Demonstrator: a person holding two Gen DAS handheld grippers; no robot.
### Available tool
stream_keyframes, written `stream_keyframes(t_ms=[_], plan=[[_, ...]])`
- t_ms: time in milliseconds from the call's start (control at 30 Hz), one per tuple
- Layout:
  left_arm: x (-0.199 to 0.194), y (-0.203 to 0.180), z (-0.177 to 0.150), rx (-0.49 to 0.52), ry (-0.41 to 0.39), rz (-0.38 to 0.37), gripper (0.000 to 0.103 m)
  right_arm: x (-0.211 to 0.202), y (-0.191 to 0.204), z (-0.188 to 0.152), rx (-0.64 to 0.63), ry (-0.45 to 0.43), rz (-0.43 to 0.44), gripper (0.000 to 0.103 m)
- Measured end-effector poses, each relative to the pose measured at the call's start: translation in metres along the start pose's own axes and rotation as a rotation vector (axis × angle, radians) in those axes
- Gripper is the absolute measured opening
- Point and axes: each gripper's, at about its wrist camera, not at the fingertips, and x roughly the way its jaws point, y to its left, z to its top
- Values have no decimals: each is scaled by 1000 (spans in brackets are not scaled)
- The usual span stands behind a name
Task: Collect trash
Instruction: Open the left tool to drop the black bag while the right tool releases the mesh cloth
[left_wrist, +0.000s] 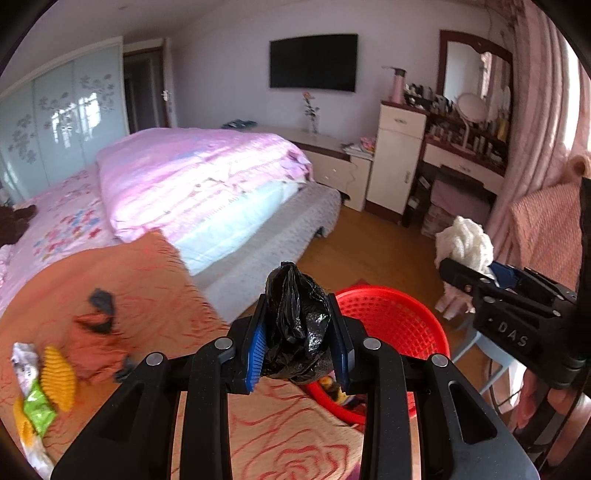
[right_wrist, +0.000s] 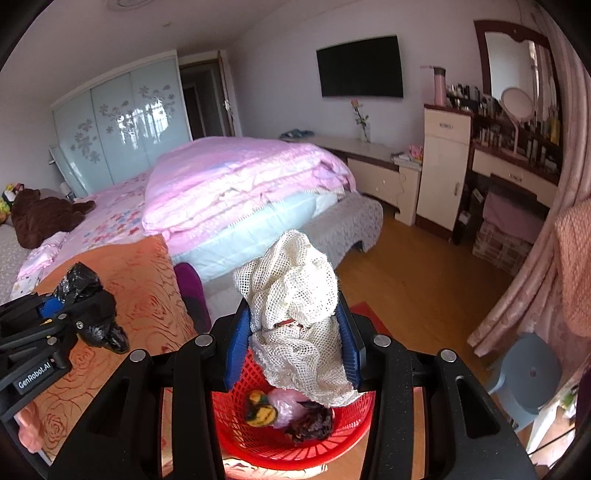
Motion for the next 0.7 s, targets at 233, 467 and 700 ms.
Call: stream_keyframes(t_ms=[233,467,700], plan=[[42,-15,-7,16,95,-61,29,24,-15,-12,41,74,-26,42],[73,-24,-19,30,175,-106,29,47,-24,-24,59,154,-41,42],[79,-29,-24,31,194,-132,49,56,-28,-29,73,191,-36,52]])
